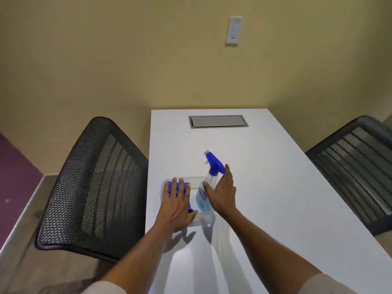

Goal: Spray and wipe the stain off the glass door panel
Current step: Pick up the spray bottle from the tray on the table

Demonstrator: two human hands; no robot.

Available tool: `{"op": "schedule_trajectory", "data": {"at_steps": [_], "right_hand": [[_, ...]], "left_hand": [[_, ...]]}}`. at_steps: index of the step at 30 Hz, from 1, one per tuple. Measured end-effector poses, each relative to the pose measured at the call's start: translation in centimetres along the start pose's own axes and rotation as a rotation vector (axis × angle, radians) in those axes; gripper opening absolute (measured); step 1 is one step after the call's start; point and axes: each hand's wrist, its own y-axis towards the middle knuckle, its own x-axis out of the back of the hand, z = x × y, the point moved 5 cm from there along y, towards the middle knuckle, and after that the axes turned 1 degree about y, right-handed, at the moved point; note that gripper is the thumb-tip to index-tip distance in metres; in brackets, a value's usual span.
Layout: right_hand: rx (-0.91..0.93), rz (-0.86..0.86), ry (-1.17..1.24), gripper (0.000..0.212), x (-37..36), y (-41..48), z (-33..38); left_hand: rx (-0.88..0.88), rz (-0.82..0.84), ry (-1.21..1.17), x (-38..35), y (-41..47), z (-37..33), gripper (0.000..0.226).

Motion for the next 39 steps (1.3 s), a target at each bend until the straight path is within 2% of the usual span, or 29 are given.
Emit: {"op": "schedule_trajectory", "data": {"at_steps": [3,6,13,18,23,30,39], "right_hand": [[-0.082,0.014,0.309,0.088,-1.1,1.1,0.4],[-0.155,-0.015,0.509,0.080,-1.7,1.9,0.4],[-0.145,0.031,0.538,0.031,-2.2,3.3,0.2],[-0.035,0.090,0.451,0.036,-2.1,3.4,0.5],[-0.014,0.048,0.456,0.033,-1.5,2.9,0.8],[0.016,-0.079,0.503,0.039,2.6,2.4,3.6],[-0.029,-0.310,0.548,0.039,10.4,-2.3,6.4]], "left_hand": [[0.004,0.062,0.002,-1.4,0.4,-0.1,0.095],[-0.009,0.095,-0.061,-2.8,0.2,-0.4,0.095],[-0.013,0.117,-0.054,-5.0,0.1,-1.0,0.093],[-0.024,0.154,-0.051,-5.3,0.4,-1.2,0.084],[-0.023,0.146,-0.061,-4.9,0.4,-1.0,0.083],[-0.092,0.005,-0.031,-0.8,1.6,-1.1,0.086],[-0.391,-0.143,-0.011,8.4,2.0,-3.9,0.087]]}}
